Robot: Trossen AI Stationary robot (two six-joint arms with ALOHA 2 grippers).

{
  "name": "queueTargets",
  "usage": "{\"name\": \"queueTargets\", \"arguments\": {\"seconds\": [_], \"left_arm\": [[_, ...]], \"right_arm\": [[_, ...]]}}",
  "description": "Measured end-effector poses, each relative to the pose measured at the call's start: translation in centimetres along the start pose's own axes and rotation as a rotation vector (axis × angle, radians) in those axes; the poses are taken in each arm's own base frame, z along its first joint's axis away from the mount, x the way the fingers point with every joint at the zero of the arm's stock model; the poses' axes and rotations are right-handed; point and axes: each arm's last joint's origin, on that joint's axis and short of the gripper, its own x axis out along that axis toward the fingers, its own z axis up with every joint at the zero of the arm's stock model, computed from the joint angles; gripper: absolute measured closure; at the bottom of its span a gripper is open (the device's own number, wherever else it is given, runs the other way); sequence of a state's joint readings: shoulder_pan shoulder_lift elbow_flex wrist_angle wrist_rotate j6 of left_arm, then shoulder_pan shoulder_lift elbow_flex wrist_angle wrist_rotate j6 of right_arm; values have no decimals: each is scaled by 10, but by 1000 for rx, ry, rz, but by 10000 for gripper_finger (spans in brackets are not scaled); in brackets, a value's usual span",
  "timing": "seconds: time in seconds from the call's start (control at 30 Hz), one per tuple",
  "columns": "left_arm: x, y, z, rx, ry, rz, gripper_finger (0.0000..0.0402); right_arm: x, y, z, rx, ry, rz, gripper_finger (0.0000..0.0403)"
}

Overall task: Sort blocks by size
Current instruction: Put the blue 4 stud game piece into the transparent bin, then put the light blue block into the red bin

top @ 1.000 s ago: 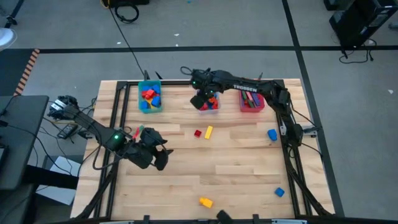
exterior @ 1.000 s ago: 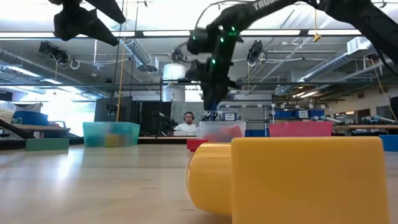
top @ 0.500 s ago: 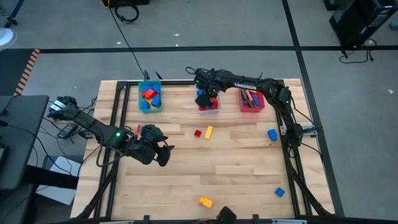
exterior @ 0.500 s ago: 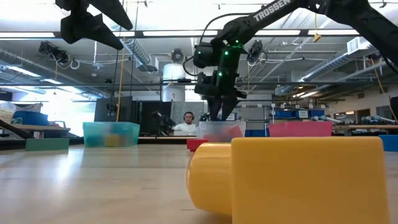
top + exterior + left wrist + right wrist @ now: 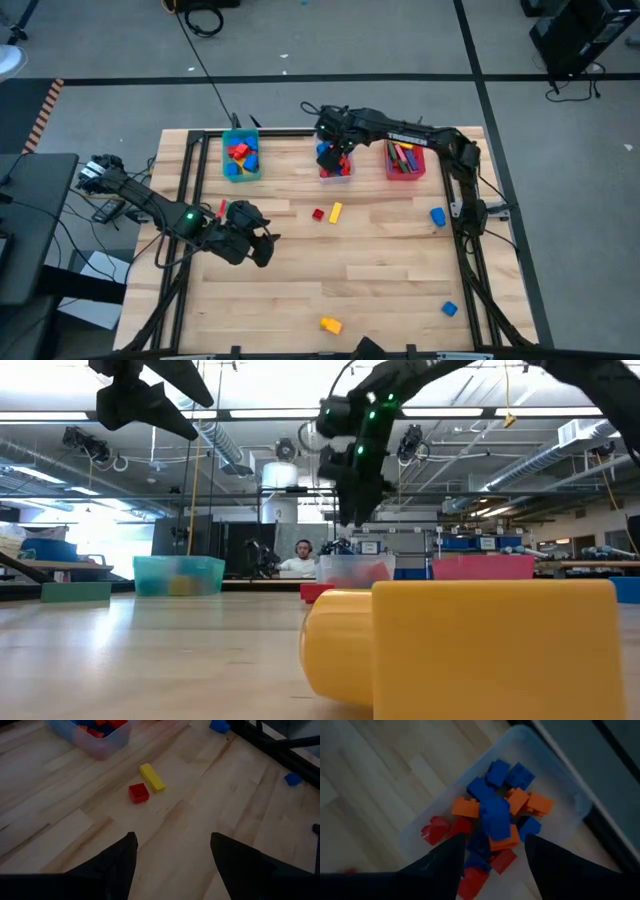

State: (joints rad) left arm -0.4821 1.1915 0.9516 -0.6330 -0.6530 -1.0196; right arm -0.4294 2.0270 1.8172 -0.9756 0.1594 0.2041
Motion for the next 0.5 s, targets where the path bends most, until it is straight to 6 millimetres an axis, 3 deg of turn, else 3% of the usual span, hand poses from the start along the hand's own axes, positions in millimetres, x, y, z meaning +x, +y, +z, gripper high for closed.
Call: {"name": "queueTargets", "arguments": {"seconds": [0.2,0.5], "left_arm": [[8,15,5,-167,35,104,142],[20,62,13,-238,357,363,143]], "right_arm": [[-37,-3,-19,-27,-29,9,186],[-69,7,-88,14,-83,65,190]]}}
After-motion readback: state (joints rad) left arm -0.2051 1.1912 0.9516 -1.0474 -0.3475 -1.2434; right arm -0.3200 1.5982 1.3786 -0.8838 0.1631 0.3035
